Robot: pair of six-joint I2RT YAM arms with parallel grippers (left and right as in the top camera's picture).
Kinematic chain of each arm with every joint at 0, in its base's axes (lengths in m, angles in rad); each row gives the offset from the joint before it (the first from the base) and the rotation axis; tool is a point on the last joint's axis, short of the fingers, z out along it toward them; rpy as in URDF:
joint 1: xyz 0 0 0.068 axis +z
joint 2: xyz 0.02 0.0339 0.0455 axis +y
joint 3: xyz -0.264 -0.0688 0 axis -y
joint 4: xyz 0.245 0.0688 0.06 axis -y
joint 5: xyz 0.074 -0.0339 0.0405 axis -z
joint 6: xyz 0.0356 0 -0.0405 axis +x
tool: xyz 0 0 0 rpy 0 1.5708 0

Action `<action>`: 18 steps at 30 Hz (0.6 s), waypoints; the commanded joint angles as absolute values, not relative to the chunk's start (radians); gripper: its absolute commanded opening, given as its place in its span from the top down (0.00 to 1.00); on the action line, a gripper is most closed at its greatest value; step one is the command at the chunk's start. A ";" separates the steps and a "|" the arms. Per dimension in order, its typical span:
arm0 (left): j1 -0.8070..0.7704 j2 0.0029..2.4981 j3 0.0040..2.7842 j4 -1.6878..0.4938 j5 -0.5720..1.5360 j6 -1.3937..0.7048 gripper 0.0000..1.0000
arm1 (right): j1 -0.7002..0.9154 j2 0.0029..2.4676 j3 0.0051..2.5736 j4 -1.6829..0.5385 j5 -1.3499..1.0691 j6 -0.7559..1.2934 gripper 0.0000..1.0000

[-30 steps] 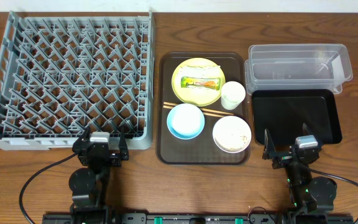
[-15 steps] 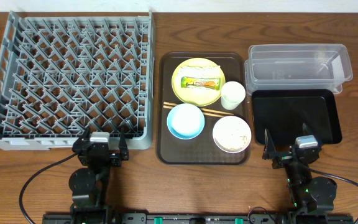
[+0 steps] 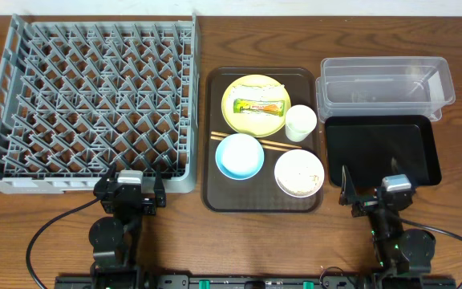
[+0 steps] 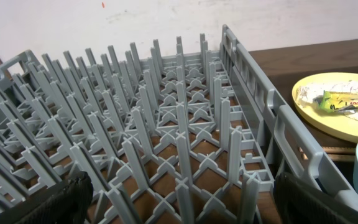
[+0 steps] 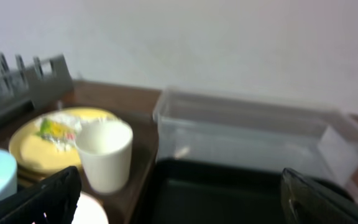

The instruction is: Sort waste into correct bins and load items into the dishwasher

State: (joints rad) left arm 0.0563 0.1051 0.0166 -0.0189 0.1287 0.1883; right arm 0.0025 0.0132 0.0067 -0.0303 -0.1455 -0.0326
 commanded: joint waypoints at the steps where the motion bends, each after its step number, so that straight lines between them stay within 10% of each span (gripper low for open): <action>1: 0.060 0.109 0.006 -0.059 0.165 0.205 0.06 | 0.012 0.014 0.006 0.049 -0.247 0.010 0.01; 18: 0.060 0.109 0.006 -0.059 0.165 0.205 0.06 | 0.012 0.598 0.512 0.002 -0.429 -0.074 0.01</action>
